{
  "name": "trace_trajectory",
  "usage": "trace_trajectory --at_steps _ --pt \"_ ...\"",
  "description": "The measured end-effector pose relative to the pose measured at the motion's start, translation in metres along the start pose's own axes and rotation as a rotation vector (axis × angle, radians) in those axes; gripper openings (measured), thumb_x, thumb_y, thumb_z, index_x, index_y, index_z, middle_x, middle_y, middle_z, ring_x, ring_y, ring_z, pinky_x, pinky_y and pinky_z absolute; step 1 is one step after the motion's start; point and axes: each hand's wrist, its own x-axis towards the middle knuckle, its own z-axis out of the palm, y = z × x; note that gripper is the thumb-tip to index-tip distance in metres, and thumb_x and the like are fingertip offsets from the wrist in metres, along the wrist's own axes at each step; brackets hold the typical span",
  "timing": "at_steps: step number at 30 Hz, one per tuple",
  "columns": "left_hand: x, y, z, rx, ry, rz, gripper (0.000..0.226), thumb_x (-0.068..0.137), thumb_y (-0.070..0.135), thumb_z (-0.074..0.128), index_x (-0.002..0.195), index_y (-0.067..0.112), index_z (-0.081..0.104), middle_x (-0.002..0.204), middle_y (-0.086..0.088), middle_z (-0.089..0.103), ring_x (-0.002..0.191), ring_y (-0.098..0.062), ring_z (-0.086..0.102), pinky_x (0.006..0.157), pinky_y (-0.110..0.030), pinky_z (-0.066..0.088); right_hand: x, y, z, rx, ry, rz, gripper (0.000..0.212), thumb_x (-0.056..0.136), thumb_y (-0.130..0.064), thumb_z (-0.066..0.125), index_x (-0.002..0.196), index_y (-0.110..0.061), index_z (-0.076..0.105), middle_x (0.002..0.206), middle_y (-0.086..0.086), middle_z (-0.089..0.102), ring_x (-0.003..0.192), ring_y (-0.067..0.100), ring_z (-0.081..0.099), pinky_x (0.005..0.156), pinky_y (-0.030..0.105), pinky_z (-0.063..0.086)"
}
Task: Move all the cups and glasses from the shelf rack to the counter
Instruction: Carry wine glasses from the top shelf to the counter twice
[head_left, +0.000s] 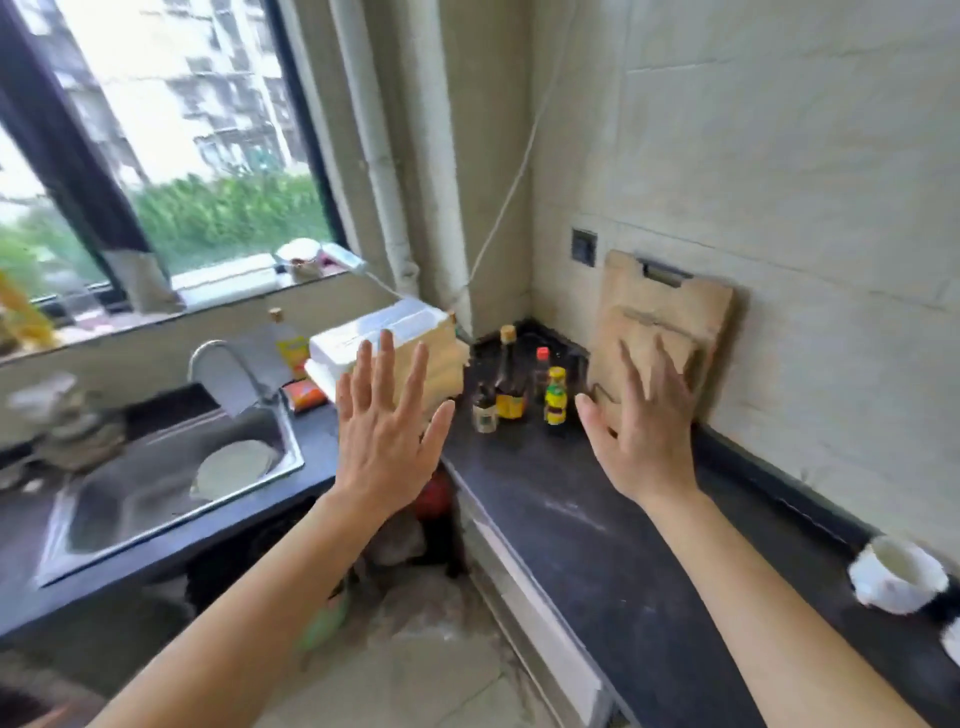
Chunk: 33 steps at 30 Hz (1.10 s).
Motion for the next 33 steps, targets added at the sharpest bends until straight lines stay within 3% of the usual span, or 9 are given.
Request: trace_trajectory --at_steps 4,9,16,25,33 --pt "-0.056 -0.137 -0.067 0.134 0.068 -0.188 0.072 0.096 0.059 0.037 0.158 0.026 0.022 0.167 -0.014 0.007 0.153 -0.037 0.005 0.117 -0.063 0.012 0.017 -0.142 0.083 0.039 -0.079 -0.234 0.08 0.096 -0.058 0.046 0.162 -0.024 0.018 0.169 0.022 0.007 0.155 0.042 0.011 0.124 0.059 0.012" --pt "-0.153 -0.317 -0.158 0.319 0.118 -0.358 0.076 0.095 0.061 0.034 0.16 0.024 0.015 0.167 -0.015 -0.004 0.153 -0.037 -0.003 0.116 -0.068 0.007 -0.001 -0.349 0.202 0.171 -0.131 -0.46 0.081 0.095 -0.062 0.042 0.162 -0.018 0.023 0.169 0.022 0.011 0.154 0.045 0.015 0.122 0.061 0.014" --pt "-0.271 -0.517 -0.289 0.598 0.059 -0.768 0.083 0.09 0.075 0.016 0.159 0.031 -0.002 0.165 -0.009 -0.022 0.152 -0.032 -0.017 0.118 -0.065 0.003 -0.062 -0.617 0.336 0.299 -0.269 -0.735 0.089 0.092 -0.066 0.045 0.163 -0.022 0.015 0.17 0.019 -0.003 0.156 0.043 0.004 0.125 0.06 0.007" --pt "-0.344 -0.663 -0.355 0.668 0.075 -1.014 0.08 0.091 0.075 0.008 0.159 0.034 -0.003 0.166 -0.01 -0.02 0.152 -0.03 -0.019 0.12 -0.058 -0.004 -0.105 -0.813 0.449 0.386 -0.349 -0.94 0.085 0.096 -0.07 0.041 0.164 -0.03 0.008 0.17 0.018 -0.013 0.156 0.04 -0.009 0.125 0.059 0.0" --pt "-0.32 -0.823 -0.361 0.624 0.101 -1.048 0.073 0.096 0.067 0.016 0.157 0.036 -0.009 0.163 -0.007 -0.027 0.149 -0.025 -0.026 0.121 -0.053 -0.01 -0.078 -0.949 0.564 0.473 -0.379 -0.946 0.085 0.096 -0.071 0.036 0.164 -0.029 0.006 0.17 0.019 -0.013 0.156 0.039 -0.01 0.125 0.057 0.001"
